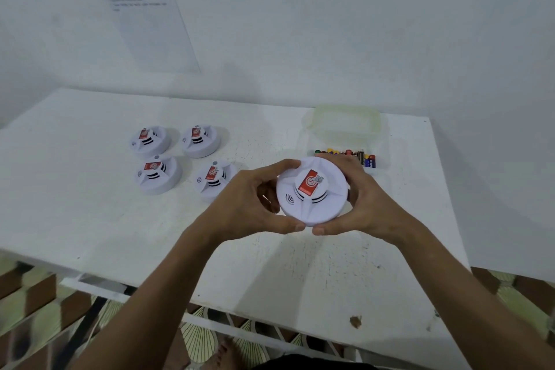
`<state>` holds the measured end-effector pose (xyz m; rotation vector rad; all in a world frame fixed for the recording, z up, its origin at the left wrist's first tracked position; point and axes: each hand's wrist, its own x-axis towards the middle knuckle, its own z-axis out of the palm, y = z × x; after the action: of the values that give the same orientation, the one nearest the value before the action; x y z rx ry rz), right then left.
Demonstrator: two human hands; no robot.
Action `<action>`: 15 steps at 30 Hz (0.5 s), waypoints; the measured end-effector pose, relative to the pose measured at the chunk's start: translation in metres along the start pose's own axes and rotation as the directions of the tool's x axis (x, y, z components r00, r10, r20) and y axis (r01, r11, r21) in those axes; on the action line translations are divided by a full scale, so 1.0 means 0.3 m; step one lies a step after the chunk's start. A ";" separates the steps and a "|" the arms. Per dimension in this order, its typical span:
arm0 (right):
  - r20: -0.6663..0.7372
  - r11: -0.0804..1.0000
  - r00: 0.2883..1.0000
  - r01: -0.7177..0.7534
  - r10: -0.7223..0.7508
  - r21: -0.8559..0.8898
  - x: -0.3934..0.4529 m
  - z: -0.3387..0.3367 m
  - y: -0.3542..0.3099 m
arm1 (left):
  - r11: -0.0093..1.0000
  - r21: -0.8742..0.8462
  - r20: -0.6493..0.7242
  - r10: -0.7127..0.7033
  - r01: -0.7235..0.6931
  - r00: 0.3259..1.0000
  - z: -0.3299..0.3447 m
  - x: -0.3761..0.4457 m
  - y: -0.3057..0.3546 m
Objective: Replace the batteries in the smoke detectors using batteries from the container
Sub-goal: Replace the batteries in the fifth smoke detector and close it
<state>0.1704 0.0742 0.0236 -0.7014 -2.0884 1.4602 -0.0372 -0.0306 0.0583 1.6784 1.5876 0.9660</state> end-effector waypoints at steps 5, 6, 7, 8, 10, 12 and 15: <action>-0.010 1.000 1.000 -0.002 0.002 -0.020 0.032 0.039 -0.020 | 0.998 0.068 0.008 0.017 -0.018 1.000 -0.060 0.004 -0.024; -0.012 1.000 1.000 -0.003 0.002 -0.025 0.041 0.047 -0.024 | 0.997 0.072 0.011 0.025 -0.026 1.000 -0.075 0.004 -0.028; -0.013 1.000 1.000 -0.003 0.003 -0.027 0.051 0.057 -0.029 | 0.997 0.067 0.015 0.030 -0.031 0.999 -0.090 0.005 -0.033; -0.016 1.000 1.000 -0.006 0.006 -0.029 0.061 0.067 -0.034 | 0.998 0.058 0.020 0.030 -0.031 0.999 -0.105 0.007 -0.039; -0.033 0.999 0.999 -0.014 0.013 -0.030 0.081 0.087 -0.044 | 0.999 0.045 0.031 0.022 -0.023 0.999 -0.137 0.015 -0.049; -0.053 0.999 0.998 -0.018 0.017 -0.027 0.098 0.106 -0.056 | 0.999 0.035 0.053 0.026 -0.028 0.998 -0.171 0.023 -0.054; -0.068 0.999 0.997 -0.022 0.019 -0.034 0.124 0.138 -0.075 | 0.998 0.015 0.079 0.058 -0.059 0.995 -0.218 0.027 -0.064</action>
<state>0.1127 0.0633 0.0361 -0.7774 -2.0654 1.3942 -0.1025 -0.0237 0.0780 1.7619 1.5074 0.9055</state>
